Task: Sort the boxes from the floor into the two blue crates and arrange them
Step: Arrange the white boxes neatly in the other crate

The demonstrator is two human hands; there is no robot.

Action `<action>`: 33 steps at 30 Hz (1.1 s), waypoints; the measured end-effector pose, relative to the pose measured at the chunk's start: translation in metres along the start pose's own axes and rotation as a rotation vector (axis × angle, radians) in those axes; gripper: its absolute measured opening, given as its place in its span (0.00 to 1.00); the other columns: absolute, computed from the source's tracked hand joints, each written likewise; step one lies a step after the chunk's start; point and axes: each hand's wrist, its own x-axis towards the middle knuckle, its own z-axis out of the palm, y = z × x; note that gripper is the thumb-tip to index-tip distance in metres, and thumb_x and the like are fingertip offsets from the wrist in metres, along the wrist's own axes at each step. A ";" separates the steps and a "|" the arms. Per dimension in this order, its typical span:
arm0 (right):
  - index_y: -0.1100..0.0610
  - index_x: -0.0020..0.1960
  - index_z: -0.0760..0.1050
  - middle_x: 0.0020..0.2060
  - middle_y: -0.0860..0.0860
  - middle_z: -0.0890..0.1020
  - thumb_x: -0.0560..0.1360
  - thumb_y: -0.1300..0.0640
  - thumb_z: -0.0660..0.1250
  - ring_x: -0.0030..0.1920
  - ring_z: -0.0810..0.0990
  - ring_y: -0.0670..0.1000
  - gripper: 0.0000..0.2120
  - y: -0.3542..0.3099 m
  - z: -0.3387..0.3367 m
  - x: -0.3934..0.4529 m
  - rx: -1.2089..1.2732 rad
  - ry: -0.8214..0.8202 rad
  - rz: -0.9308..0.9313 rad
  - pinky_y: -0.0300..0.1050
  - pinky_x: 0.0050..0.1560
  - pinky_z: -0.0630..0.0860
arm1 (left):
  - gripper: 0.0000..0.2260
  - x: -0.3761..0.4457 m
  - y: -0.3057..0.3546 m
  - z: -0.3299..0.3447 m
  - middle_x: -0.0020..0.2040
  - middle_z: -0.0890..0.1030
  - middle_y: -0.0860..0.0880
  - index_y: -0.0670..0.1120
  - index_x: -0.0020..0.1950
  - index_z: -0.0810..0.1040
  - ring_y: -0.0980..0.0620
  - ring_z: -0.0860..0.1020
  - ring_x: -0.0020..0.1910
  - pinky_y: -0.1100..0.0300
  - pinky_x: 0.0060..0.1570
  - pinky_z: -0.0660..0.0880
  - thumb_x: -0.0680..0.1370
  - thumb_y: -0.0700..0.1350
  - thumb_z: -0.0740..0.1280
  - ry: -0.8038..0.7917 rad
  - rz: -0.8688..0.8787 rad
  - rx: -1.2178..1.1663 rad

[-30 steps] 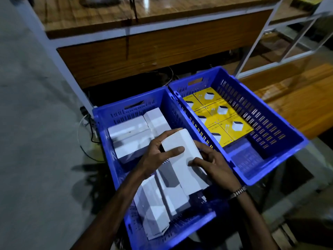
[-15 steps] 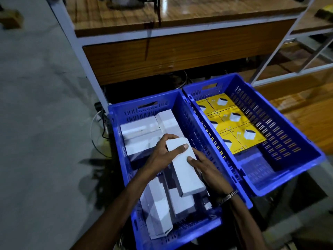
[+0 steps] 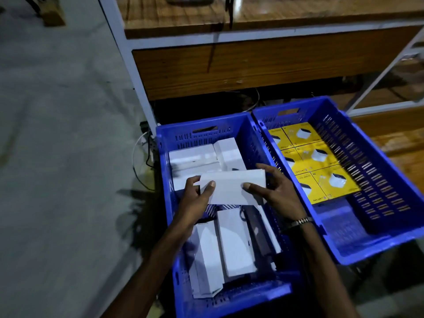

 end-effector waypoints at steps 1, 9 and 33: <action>0.56 0.66 0.76 0.51 0.52 0.86 0.67 0.66 0.81 0.49 0.86 0.48 0.30 0.000 0.004 0.009 -0.048 -0.039 -0.016 0.44 0.46 0.83 | 0.18 0.001 -0.001 -0.001 0.52 0.78 0.56 0.52 0.70 0.68 0.61 0.77 0.48 0.63 0.44 0.74 0.83 0.52 0.68 0.014 -0.017 0.011; 0.56 0.70 0.65 0.55 0.62 0.82 0.75 0.59 0.75 0.50 0.83 0.58 0.28 0.047 0.036 0.058 -0.324 -0.317 0.130 0.65 0.57 0.81 | 0.21 0.001 -0.024 0.011 0.59 0.85 0.46 0.44 0.67 0.78 0.44 0.84 0.57 0.45 0.58 0.82 0.75 0.44 0.72 0.235 -0.249 -0.211; 0.63 0.57 0.81 0.50 0.61 0.85 0.74 0.52 0.74 0.52 0.83 0.60 0.17 0.095 0.086 0.068 -0.789 -0.043 0.139 0.39 0.41 0.67 | 0.28 -0.022 -0.026 0.053 0.83 0.57 0.42 0.43 0.80 0.65 0.43 0.53 0.82 0.49 0.80 0.52 0.81 0.51 0.64 0.196 -0.246 0.446</action>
